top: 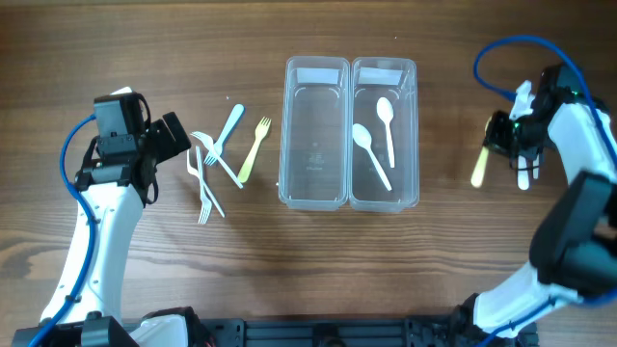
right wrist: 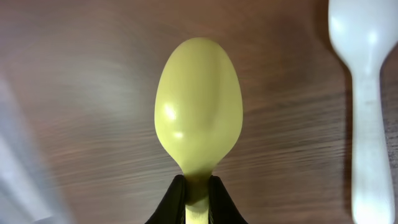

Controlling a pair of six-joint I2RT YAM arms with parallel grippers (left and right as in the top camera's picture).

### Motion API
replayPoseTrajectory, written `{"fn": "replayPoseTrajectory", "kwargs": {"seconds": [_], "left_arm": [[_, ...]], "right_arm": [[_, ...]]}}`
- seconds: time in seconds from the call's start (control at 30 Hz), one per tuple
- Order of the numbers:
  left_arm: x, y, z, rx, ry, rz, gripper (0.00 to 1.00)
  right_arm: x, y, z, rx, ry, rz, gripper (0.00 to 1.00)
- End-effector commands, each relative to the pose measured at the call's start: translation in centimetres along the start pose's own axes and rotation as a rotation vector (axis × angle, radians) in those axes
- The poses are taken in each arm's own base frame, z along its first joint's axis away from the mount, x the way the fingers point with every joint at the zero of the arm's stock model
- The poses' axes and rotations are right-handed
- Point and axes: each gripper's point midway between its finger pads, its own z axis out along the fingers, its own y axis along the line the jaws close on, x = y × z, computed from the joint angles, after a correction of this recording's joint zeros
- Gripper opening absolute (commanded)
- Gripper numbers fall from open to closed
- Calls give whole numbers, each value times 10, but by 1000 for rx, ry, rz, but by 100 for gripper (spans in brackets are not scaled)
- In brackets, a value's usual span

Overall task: Pack container
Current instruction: 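Grasp the yellow spoon with the right gripper and place it in the right container, then grasp a white spoon with the right gripper and place it in the right container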

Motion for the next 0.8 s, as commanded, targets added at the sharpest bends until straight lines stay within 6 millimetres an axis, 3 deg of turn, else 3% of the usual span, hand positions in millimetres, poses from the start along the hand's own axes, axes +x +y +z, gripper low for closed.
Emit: {"fn": "replayPoseTrajectory", "kwargs": {"seconds": [0.0,0.1,0.2,0.33,0.4,0.43,0.53,0.6,0.67,0.73,0.77], "left_arm": [[-9,0,-3,-2,-21,-1,100],[-9,0,-3,-2,-21,0,100],[-9,0,-3,-2,-21,0,100],[-9,0,-3,-2,-21,0,100],[-9,0,-3,-2,-21,0,100],[-9,0,-3,-2,-21,-1,100],[-9,0,-3,-2,-21,-1,100],[-9,0,-3,-2,-21,-1,100],[-9,0,-3,-2,-21,0,100],[-9,0,-3,-2,-21,0,100],[-9,0,-3,-2,-21,0,100]], "right_arm": [[-9,85,-73,-230,-183,-109,4],[2,146,-104,-325,-256,-230,4],[17,193,-87,-303,-248,-369,4],[27,202,-16,-125,-161,-396,4],[32,207,9,-156,-105,-397,6],[37,211,16,-189,-73,-398,13],[37,224,7,-256,-79,-407,33],[21,230,-27,-271,-174,-414,41],[-7,209,-68,-171,-335,-380,47],[-37,159,-100,22,-471,-287,51],[-50,122,-113,139,-515,-218,52]]}}
